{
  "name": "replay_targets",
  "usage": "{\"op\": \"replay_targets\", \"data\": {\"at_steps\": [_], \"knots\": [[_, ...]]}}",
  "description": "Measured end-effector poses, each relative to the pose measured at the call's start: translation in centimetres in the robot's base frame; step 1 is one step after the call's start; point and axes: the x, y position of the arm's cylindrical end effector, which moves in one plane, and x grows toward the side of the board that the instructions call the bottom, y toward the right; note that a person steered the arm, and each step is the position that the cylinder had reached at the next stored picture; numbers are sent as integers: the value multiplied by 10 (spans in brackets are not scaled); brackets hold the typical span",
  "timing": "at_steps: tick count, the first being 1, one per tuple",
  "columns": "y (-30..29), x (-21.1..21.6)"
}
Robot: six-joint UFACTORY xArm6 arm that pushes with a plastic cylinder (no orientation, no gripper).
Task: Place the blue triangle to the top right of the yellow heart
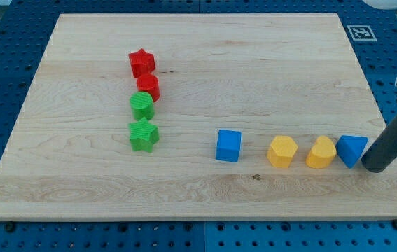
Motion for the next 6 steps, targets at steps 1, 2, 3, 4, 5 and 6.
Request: {"op": "replay_targets", "data": {"at_steps": [1,2,3,4,5,6], "knots": [[-4,-1],[-9,-13],[-11,-31],[-11,-44],[-12,-43],[-5,-12]]}}
